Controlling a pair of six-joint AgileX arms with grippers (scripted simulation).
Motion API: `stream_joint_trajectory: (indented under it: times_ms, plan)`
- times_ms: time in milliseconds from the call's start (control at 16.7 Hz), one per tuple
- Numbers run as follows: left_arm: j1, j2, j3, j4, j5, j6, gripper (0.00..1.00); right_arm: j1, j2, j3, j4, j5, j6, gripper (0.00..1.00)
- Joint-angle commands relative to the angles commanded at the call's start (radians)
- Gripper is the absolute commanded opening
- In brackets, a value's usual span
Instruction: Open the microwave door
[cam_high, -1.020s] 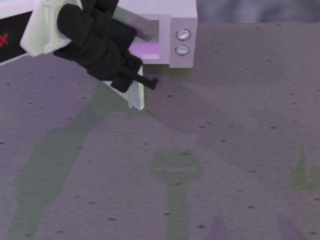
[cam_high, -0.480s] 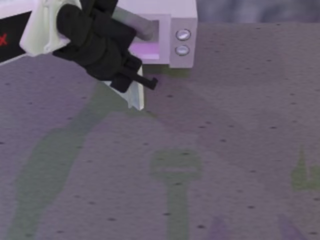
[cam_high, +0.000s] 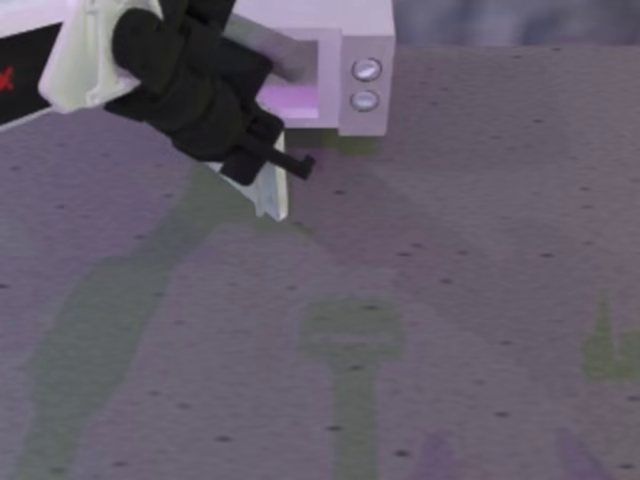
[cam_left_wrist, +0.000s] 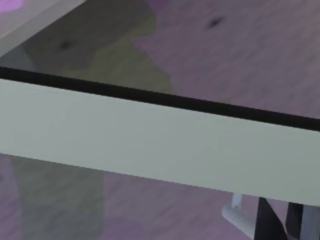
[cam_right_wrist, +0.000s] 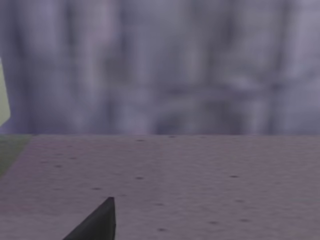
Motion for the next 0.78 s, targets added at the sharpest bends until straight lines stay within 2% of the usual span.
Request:
stream_joint_trajectory:
  times_ms: [480, 780]
  plan:
    - [-0.003, 0.002, -0.004, 0.000, 0.008, 0.000, 0.00, 0.000, 0.000, 0.000, 0.000, 0.000, 0.000, 1.00]
    - [0.039, -0.030, -0.043, -0.012, 0.061, 0.107, 0.00, 0.000, 0.000, 0.000, 0.000, 0.000, 0.000, 1.00]
